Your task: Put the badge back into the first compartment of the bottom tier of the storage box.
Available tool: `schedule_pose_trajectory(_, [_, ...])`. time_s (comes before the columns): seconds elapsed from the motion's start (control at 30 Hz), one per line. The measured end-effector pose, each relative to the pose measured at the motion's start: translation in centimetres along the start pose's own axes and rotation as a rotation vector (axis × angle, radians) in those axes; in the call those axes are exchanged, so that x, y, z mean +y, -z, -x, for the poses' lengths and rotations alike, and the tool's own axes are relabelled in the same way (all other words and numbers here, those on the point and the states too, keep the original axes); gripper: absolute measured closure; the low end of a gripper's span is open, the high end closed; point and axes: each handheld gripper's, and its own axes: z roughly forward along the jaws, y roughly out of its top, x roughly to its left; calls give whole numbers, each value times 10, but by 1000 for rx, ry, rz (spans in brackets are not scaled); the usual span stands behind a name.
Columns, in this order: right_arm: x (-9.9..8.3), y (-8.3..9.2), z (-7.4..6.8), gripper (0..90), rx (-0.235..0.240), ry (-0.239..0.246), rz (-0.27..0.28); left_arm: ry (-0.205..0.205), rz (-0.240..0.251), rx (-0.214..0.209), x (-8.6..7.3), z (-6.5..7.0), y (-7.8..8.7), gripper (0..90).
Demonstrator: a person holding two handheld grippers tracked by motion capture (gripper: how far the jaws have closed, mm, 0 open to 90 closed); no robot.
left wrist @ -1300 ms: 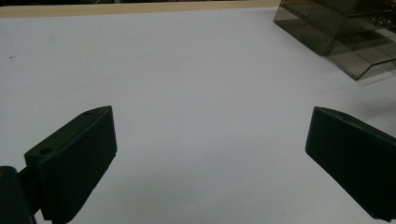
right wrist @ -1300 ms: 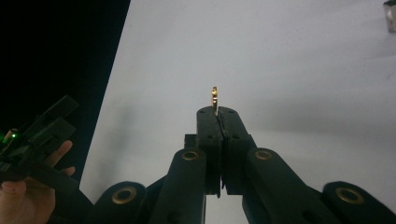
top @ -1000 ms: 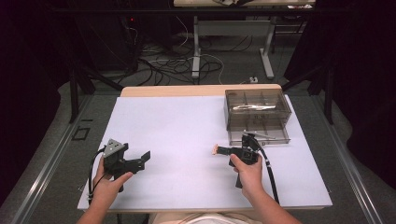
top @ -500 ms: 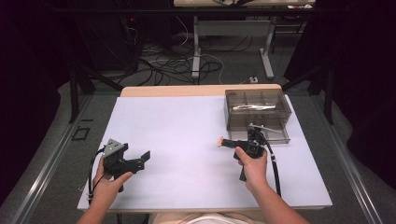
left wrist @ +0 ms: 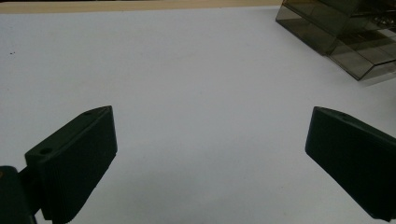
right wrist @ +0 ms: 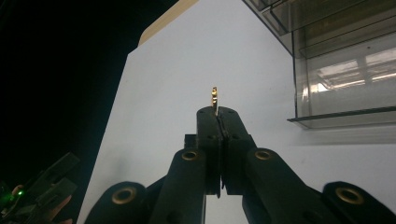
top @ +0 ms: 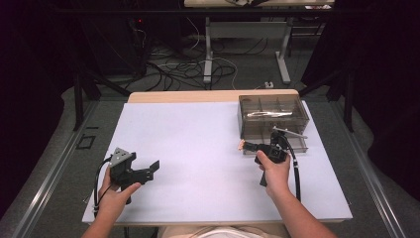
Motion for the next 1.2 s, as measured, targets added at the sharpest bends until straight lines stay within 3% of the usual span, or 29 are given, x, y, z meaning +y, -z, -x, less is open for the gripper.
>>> schedule_pose_trajectory(0.03, [2,2,1,886,-9,7,-31,0,0,0,0,0,0,22])
schedule_pose_trajectory(0.23, [6,3,7,885,-19,2,24,0,1,0,0,0,0,22])
schedule_pose_trajectory(0.4, [11,6,14,885,-36,2,39,0,-1,-1,0,0,0,22])
schedule_pose_trajectory(0.47, [13,9,16,886,-43,-5,20,0,0,-2,0,0,0,22])
schedule_pose_trajectory(0.53, [15,9,18,886,-67,-16,29,0,0,-1,0,0,0,22])
schedule_pose_trajectory(0.73, [19,10,29,885,-78,-22,68,-1,0,-2,0,0,0,22])
schedule_pose_trajectory(0.77, [19,10,30,885,-78,-23,67,0,-1,-2,0,0,0,22])
schedule_pose_trajectory(0.8, [21,13,31,885,-103,-19,29,0,-1,-2,0,0,0,22])
schedule_pose_trajectory(0.83, [21,12,31,886,-91,-30,57,1,-1,-2,0,0,0,22])
schedule_pose_trajectory(0.93, [22,13,33,885,-101,-25,46,1,0,-2,0,0,0,22])
schedule_pose_trajectory(0.97, [22,11,34,886,-94,-27,75,0,-1,-3,0,0,0,22])
schedule_pose_trajectory(1.2, [22,7,40,885,-99,-26,83,4,-1,-3,0,0,0,22])
